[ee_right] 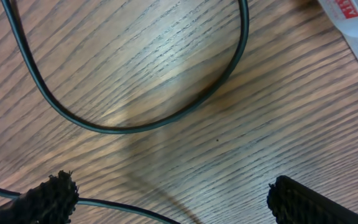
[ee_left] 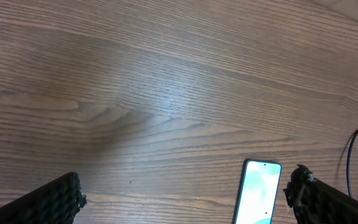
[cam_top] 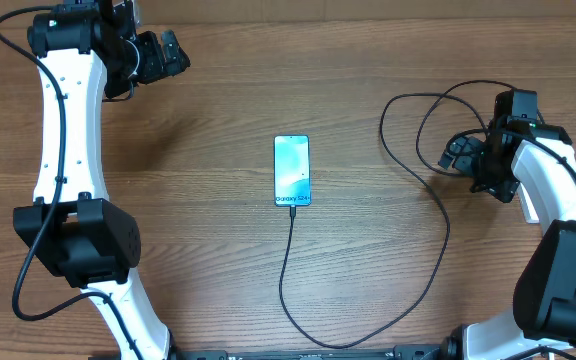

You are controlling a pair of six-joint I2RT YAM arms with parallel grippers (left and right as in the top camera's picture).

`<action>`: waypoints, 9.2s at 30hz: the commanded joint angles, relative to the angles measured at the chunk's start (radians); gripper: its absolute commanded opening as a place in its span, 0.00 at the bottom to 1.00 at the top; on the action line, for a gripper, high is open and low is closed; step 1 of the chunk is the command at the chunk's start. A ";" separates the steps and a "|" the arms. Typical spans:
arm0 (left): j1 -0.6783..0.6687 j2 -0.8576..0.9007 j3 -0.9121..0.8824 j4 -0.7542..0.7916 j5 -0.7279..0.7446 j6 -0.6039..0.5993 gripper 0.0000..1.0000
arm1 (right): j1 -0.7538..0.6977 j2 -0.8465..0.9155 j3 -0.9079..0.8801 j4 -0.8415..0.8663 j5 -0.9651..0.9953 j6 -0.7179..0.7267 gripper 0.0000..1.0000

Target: Plug charger to phone and switch on socket

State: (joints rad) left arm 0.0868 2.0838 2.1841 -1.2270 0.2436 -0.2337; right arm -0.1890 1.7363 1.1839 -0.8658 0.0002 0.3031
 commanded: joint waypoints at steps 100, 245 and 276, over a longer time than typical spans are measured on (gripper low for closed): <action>-0.068 -0.313 0.011 0.000 0.008 -0.006 1.00 | 0.004 -0.034 -0.005 0.004 -0.014 0.006 1.00; -0.312 -1.198 -1.622 0.800 0.129 0.414 1.00 | 0.004 -0.034 -0.005 0.004 -0.014 0.006 1.00; -0.310 -1.252 -1.817 1.140 0.229 0.637 1.00 | 0.004 -0.034 -0.005 0.004 -0.014 0.006 1.00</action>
State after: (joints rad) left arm -0.2214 0.8444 0.3801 -0.1013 0.4458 0.3443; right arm -0.1890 1.7363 1.1835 -0.8650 -0.0116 0.3038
